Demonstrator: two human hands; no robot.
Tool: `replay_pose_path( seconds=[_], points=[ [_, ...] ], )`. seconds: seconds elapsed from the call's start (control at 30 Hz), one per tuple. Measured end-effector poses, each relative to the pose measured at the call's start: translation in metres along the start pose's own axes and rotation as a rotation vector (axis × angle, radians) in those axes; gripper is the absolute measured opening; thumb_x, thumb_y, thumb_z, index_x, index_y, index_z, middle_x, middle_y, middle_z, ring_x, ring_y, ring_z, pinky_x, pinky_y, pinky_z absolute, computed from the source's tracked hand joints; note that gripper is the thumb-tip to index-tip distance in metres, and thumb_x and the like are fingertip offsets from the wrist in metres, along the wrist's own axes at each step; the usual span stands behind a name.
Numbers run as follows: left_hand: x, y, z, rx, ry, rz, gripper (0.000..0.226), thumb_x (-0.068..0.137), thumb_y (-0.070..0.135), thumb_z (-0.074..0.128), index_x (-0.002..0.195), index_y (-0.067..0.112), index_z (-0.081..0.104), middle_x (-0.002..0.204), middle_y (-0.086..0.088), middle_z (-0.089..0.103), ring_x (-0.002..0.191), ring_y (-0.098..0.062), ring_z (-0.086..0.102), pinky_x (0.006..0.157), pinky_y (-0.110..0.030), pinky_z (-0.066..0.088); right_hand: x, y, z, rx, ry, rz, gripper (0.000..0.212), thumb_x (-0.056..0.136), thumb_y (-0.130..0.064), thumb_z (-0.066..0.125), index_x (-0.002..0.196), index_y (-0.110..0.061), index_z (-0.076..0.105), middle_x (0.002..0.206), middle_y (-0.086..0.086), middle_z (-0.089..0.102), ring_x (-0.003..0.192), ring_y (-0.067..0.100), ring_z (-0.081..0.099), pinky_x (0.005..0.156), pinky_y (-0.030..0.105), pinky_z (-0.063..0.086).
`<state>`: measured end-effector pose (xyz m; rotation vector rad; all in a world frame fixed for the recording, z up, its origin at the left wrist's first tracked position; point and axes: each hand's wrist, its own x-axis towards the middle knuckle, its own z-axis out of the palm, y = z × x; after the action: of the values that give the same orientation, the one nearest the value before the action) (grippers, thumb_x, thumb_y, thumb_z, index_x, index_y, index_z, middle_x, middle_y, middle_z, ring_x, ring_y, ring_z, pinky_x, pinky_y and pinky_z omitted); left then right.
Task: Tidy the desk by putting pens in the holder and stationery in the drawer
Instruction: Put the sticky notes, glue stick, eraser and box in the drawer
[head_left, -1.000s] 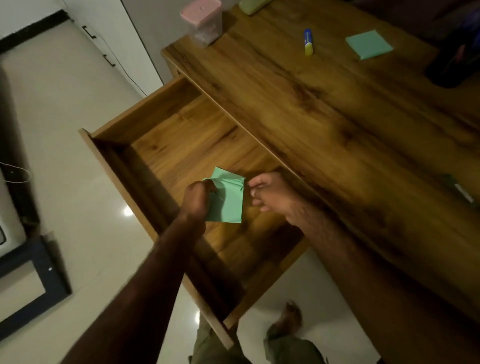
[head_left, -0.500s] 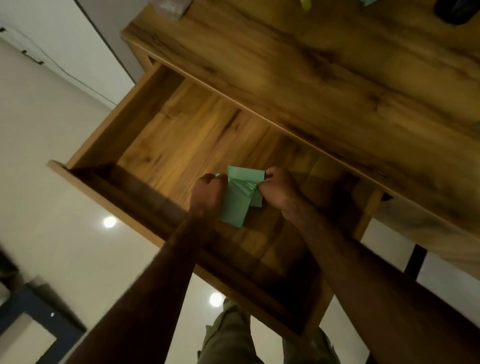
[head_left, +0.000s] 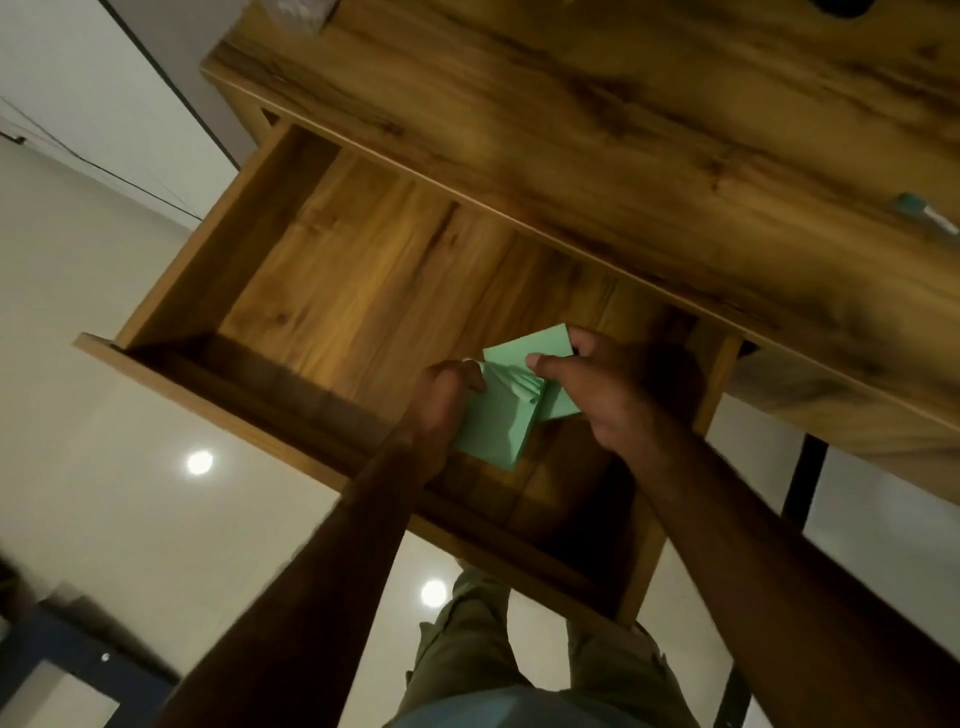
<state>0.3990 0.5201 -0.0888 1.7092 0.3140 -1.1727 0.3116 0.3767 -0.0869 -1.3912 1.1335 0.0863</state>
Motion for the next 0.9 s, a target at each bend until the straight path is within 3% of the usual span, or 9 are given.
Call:
replay_pose_path(
  seconds=[0.07, 0.1, 0.17, 0.23, 0.33, 0.43, 0.6, 0.7, 0.9],
  points=[
    [-0.004, -0.001, 0.009, 0.052, -0.025, 0.041, 0.016, 0.072, 0.023, 0.06, 0.087, 0.018, 0.067, 0.094, -0.012, 0.067, 0.085, -0.031, 0.064, 0.07, -0.035, 0.051, -0.007, 0.0, -0.016, -0.033, 0.09, -0.051, 0.021, 0.091, -0.014, 0.071, 0.112, -0.013, 0.069, 0.1, 0.001, 0.073, 0.089, 0.016, 0.071, 0.065, 0.029, 0.057],
    [-0.001, -0.007, 0.015, 0.087, -0.041, 0.054, 0.028, 0.065, 0.03, 0.062, 0.089, 0.017, 0.067, 0.097, -0.015, 0.067, 0.088, -0.033, 0.064, 0.074, -0.039, 0.052, -0.011, 0.001, -0.026, -0.062, 0.137, -0.069, 0.022, 0.092, -0.015, 0.071, 0.114, -0.014, 0.068, 0.1, 0.0, 0.072, 0.087, 0.014, 0.069, 0.062, 0.025, 0.054],
    [0.0, -0.018, 0.027, 0.194, -0.087, 0.077, 0.053, 0.062, 0.044, 0.064, 0.108, 0.019, 0.066, 0.115, -0.016, 0.065, 0.106, -0.036, 0.061, 0.092, -0.047, 0.05, -0.016, 0.002, -0.043, -0.114, 0.206, -0.092, 0.029, 0.094, -0.017, 0.069, 0.122, -0.012, 0.066, 0.107, 0.002, 0.07, 0.088, 0.013, 0.067, 0.064, 0.025, 0.052],
    [-0.004, -0.025, 0.041, 0.309, -0.134, 0.09, 0.049, 0.083, 0.037, 0.063, 0.128, 0.019, 0.056, 0.13, -0.008, 0.057, 0.122, -0.031, 0.053, 0.105, -0.044, 0.041, -0.02, 0.003, -0.057, -0.149, 0.233, -0.098, 0.035, 0.096, -0.017, 0.066, 0.129, -0.011, 0.063, 0.114, 0.003, 0.067, 0.09, 0.014, 0.065, 0.066, 0.025, 0.053],
    [0.001, -0.043, 0.06, 0.544, -0.203, 0.119, 0.05, 0.099, 0.02, 0.053, 0.146, 0.016, 0.038, 0.132, -0.008, 0.046, 0.121, -0.028, 0.048, 0.097, -0.037, 0.041, -0.027, 0.007, -0.074, -0.165, 0.247, -0.106, 0.036, 0.097, -0.016, 0.064, 0.132, -0.012, 0.059, 0.117, 0.003, 0.064, 0.092, 0.014, 0.063, 0.061, 0.021, 0.05],
    [0.001, -0.058, 0.065, 0.754, -0.236, 0.19, 0.042, 0.096, 0.02, 0.052, 0.137, 0.014, 0.043, 0.117, -0.009, 0.053, 0.103, -0.023, 0.054, 0.081, -0.035, 0.047, -0.034, 0.011, -0.084, -0.137, 0.266, -0.111, 0.036, 0.098, -0.018, 0.063, 0.133, -0.015, 0.058, 0.118, 0.001, 0.063, 0.091, 0.012, 0.062, 0.062, 0.02, 0.05],
    [0.003, -0.072, 0.056, 1.027, -0.268, 0.276, 0.047, 0.095, 0.022, 0.054, 0.14, 0.015, 0.044, 0.129, -0.012, 0.055, 0.113, -0.028, 0.056, 0.083, -0.034, 0.048, -0.043, 0.016, -0.088, -0.08, 0.258, -0.108, 0.036, 0.1, -0.017, 0.06, 0.136, -0.016, 0.055, 0.113, -0.004, 0.06, 0.082, 0.001, 0.057, 0.061, 0.018, 0.048],
    [0.003, -0.075, 0.054, 1.187, -0.276, 0.423, 0.054, 0.095, 0.03, 0.058, 0.144, 0.013, 0.042, 0.135, -0.014, 0.055, 0.12, -0.03, 0.055, 0.095, -0.036, 0.046, -0.045, 0.016, -0.084, -0.094, 0.239, -0.11, 0.036, 0.1, -0.017, 0.06, 0.136, -0.015, 0.056, 0.115, -0.003, 0.06, 0.084, 0.003, 0.058, 0.062, 0.018, 0.049],
    [0.002, -0.086, 0.053, 1.382, -0.347, 0.536, 0.056, 0.096, 0.043, 0.056, 0.141, 0.011, 0.045, 0.134, -0.012, 0.057, 0.118, -0.029, 0.058, 0.091, -0.035, 0.047, -0.049, 0.017, -0.073, -0.104, 0.208, -0.118, 0.037, 0.099, -0.018, 0.062, 0.136, -0.016, 0.057, 0.128, 0.004, 0.065, 0.1, 0.013, 0.063, 0.066, 0.02, 0.051]
  ],
)
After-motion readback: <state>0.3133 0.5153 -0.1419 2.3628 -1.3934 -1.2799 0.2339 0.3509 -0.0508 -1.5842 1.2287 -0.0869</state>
